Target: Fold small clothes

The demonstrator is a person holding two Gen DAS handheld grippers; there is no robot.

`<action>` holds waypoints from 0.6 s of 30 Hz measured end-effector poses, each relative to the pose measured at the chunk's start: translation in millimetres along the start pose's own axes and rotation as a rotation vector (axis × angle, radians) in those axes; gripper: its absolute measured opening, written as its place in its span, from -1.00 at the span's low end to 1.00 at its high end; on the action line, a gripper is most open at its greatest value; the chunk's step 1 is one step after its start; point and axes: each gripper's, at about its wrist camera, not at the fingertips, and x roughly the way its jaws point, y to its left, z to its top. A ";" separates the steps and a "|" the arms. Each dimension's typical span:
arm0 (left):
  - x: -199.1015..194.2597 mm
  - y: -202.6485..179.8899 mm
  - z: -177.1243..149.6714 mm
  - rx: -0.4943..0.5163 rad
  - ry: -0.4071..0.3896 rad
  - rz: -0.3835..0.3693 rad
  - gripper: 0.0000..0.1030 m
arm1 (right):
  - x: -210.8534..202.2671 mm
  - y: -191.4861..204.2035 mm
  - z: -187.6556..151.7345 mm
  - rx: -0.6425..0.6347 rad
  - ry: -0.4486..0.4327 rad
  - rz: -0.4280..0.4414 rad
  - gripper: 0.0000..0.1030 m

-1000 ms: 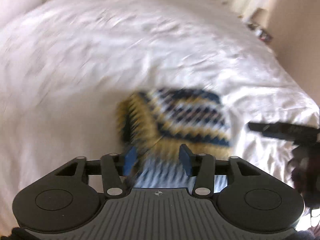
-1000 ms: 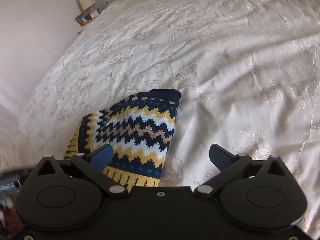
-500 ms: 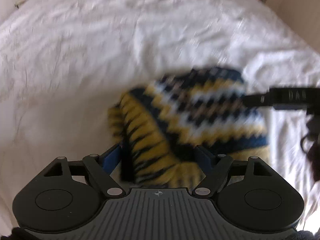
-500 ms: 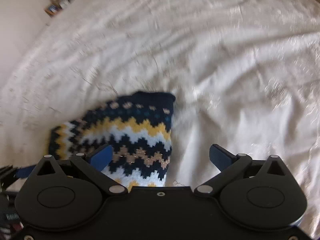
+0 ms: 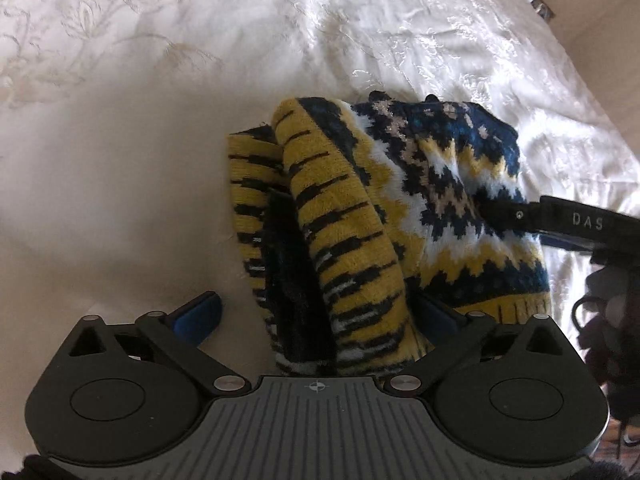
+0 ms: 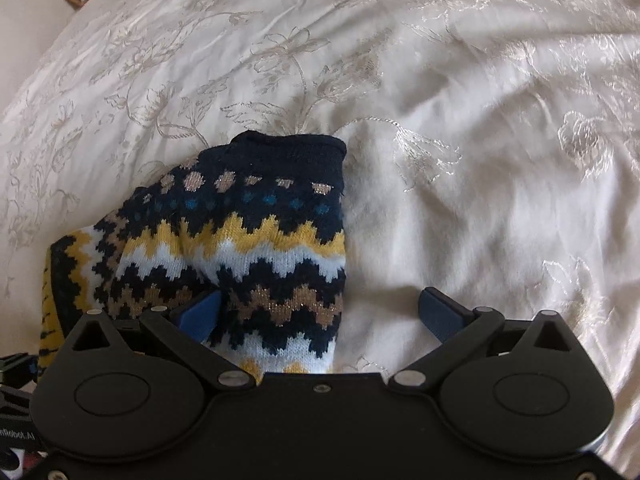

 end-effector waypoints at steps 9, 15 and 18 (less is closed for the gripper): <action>-3.0 15.2 -9.6 -0.048 -0.067 -0.099 0.99 | -5.7 -8.1 -2.8 0.032 -0.014 0.043 1.00; -44.0 -3.3 -6.9 0.061 -0.163 -0.016 0.59 | -56.9 -1.8 -16.8 0.008 -0.132 0.042 1.00; -67.2 -24.5 -10.4 0.166 -0.262 0.025 0.61 | -72.1 1.6 -38.6 0.013 -0.139 0.030 1.00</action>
